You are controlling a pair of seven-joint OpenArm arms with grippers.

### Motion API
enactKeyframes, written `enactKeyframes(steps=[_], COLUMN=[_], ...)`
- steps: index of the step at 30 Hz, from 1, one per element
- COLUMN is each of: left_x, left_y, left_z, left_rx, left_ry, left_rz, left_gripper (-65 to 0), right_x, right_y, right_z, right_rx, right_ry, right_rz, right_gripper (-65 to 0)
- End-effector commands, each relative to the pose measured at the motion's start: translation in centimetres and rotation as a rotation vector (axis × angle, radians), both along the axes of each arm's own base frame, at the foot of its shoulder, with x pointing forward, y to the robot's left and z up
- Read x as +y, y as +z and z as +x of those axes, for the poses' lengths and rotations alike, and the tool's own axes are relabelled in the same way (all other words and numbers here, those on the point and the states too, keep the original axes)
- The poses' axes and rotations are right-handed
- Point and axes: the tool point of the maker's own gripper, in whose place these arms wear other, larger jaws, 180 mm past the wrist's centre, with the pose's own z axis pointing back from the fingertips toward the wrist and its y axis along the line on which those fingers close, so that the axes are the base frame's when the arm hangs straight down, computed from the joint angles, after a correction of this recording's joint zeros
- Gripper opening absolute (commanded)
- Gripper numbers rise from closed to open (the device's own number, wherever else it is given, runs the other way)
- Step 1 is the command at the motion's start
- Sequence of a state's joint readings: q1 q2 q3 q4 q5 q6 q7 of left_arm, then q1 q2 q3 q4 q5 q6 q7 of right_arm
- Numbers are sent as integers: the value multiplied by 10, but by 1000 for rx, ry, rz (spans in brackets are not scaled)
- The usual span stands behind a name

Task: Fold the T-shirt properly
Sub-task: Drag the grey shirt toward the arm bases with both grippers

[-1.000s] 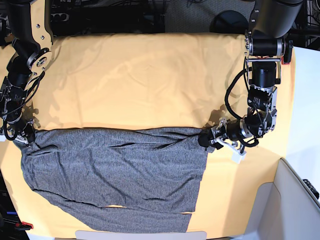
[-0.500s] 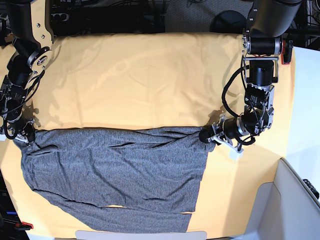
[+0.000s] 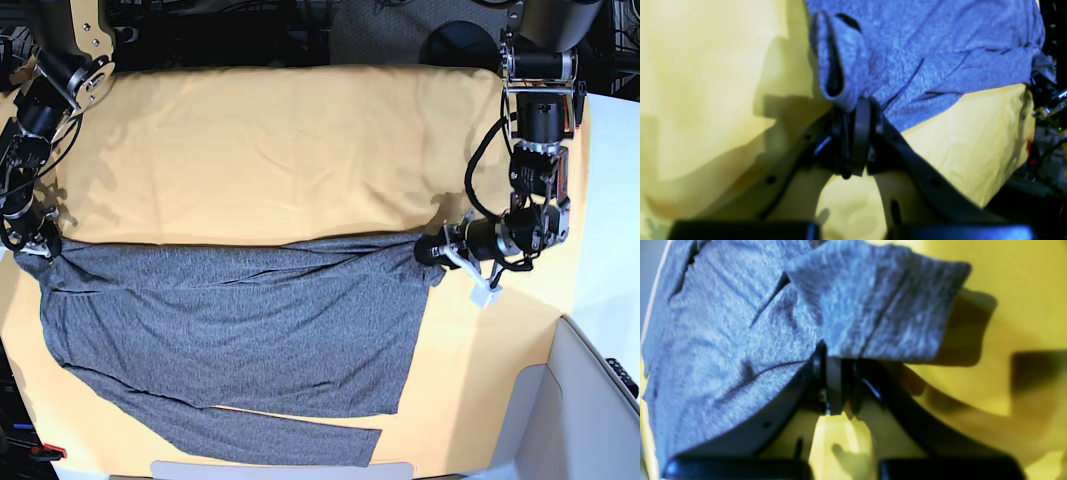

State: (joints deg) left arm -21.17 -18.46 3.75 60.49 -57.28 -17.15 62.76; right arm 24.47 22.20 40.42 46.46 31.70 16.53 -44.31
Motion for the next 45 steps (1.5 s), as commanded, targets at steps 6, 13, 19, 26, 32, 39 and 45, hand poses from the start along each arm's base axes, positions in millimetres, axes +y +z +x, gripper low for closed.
enactKeyframes(steps=[6,13,19,26,32,39,45], left_x=[36,54,65,71,76,80,78], left_y=[12,13,13,-3,-11,-18,-14], left_z=[-23,-63,-94,-125,-141,-155,-169], left_rx=[-23,-7,-4,55,91,121,115], left_ry=[49,62,77,91,89,92,75], left_rz=[16,47,84,96,114,121,144], left_gripper=[-646,-646,-646,-646,-646,-646,-646], right_x=[-18,-18,-20,-22,-22,-19,-19], right_y=[4,5,2,-5,-16,-33,-42], right_z=[-34,-64,-94,-126,-151,-180,-202], right_rx=[113,179,248,312,369,437,487], right_ry=[26,68,99,119,131,140,146], right_rz=[-86,-148,-193,-240,-249,-239,-234], right_gripper=[-650,-650,-650,-650,-650,-650,-650])
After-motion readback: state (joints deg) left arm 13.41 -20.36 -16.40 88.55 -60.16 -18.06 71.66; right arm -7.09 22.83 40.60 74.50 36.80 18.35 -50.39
